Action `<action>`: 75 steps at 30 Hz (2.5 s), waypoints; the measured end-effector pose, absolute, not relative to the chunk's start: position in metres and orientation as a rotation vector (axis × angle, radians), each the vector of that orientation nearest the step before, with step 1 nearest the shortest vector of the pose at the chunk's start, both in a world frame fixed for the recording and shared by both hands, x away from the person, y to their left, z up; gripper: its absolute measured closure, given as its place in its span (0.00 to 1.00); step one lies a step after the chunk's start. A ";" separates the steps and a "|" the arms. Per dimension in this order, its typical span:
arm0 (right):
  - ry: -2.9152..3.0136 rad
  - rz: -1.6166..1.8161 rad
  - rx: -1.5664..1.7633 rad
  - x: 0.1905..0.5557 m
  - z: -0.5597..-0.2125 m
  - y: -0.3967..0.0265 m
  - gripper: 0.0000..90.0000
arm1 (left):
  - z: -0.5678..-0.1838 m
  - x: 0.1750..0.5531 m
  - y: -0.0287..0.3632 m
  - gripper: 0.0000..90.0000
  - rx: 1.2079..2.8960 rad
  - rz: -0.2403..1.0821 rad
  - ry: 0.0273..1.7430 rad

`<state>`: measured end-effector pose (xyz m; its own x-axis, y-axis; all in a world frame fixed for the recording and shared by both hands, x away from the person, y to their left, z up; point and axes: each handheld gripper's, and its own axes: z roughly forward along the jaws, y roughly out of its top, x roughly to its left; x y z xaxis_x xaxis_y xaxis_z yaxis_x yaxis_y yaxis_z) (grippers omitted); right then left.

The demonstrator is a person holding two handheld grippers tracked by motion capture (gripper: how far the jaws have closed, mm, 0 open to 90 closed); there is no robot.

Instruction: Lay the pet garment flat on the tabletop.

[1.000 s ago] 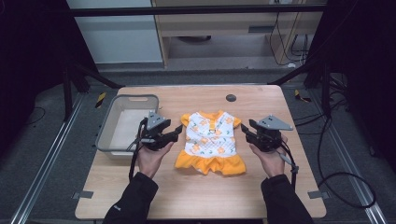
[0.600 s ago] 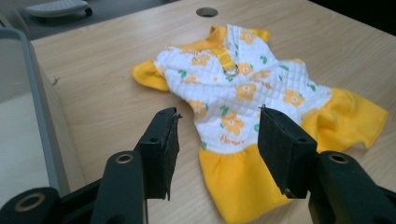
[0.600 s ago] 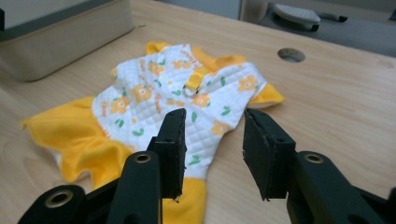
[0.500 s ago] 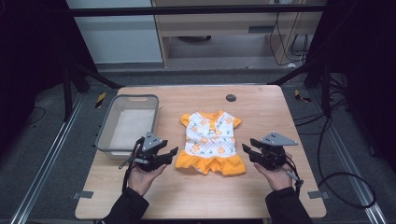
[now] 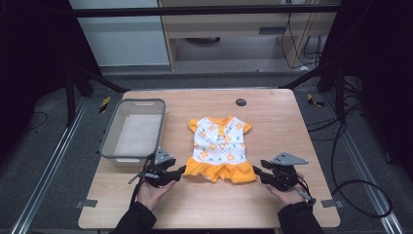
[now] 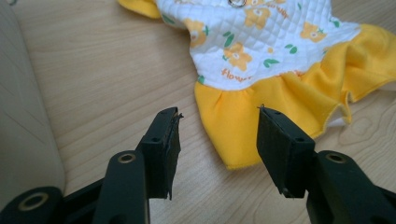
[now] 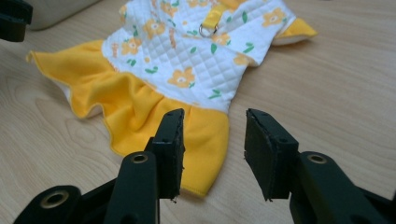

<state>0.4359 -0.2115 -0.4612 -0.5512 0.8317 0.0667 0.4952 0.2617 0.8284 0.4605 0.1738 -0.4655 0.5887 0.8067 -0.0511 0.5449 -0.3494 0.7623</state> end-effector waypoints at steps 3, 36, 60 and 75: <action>2.183 1.170 1.208 0.437 -0.468 -0.210 0.64 | -0.471 0.463 0.172 0.54 2.057 0.418 1.085; 2.350 1.056 1.226 0.434 -0.489 -0.202 0.95 | -0.473 0.451 0.164 0.98 2.116 0.359 1.061; 2.309 1.165 1.158 0.406 -0.482 -0.216 0.91 | -0.456 0.415 0.173 0.83 2.066 0.391 0.994; 2.301 1.264 1.176 0.443 -0.491 -0.179 1.00 | -0.488 0.432 0.120 0.92 2.202 0.310 0.947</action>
<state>0.4427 -0.1793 -0.4908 -0.6366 0.7578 0.1434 0.5274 0.2921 0.7978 0.4320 0.1197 -0.4879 0.7027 0.7094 -0.0553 0.5393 -0.4803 0.6917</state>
